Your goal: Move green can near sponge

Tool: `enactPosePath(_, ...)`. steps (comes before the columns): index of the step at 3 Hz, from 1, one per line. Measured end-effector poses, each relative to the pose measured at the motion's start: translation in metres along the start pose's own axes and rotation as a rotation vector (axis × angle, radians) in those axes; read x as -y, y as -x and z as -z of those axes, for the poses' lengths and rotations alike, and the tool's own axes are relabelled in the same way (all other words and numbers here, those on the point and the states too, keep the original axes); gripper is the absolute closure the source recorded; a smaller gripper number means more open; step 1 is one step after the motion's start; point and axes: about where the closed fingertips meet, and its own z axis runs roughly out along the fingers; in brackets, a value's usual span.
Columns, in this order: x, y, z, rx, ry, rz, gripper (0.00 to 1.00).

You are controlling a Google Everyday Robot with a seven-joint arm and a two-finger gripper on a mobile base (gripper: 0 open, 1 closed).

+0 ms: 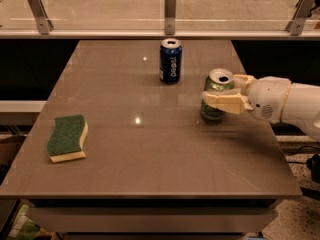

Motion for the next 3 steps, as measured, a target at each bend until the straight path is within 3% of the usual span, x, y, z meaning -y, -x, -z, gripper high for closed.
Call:
enactPosePath(2,-0.039,0.013,-0.030,0.008,0.099,0.002,1.00)
enactPosePath(3,-0.057,0.017,-0.042,0.001,0.117,0.007,1.00)
